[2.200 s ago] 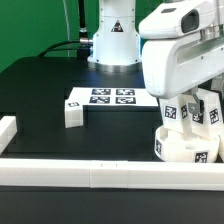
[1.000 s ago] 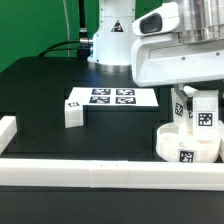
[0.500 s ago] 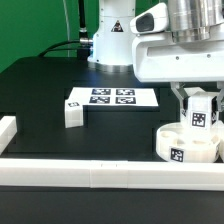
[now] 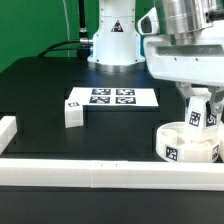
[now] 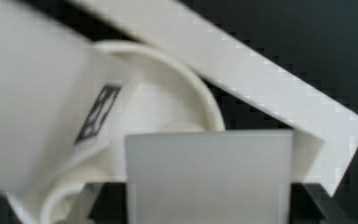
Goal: Assemble stool
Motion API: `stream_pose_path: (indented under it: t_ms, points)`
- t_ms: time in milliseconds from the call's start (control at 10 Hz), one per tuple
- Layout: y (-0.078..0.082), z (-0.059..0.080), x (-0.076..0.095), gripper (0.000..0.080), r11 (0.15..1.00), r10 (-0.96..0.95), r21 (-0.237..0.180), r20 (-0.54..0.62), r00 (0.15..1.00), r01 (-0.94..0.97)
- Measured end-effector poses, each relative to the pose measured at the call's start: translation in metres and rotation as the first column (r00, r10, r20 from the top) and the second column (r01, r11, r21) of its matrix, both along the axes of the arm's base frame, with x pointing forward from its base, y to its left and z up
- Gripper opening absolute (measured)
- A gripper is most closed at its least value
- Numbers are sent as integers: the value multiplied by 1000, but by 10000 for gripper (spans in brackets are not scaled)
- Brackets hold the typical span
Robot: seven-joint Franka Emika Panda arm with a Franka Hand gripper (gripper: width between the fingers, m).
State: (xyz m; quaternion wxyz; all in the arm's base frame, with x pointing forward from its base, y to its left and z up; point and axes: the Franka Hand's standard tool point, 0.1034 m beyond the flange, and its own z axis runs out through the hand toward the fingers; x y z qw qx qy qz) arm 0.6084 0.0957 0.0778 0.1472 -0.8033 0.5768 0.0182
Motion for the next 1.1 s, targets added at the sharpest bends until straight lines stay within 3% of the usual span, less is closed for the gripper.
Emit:
stream_pose_path:
  t_ms: [200, 800, 1000, 1100]
  points:
    - [-1, 0, 2, 340, 981, -186, 51, -36, 982, 187]
    - [5, 0, 2, 340, 875, -461, 91, -142, 876, 476]
    - [5, 0, 2, 340, 878, -456, 91, -140, 879, 470]
    - [4, 0, 2, 507, 883, -448, 91, -136, 884, 461]
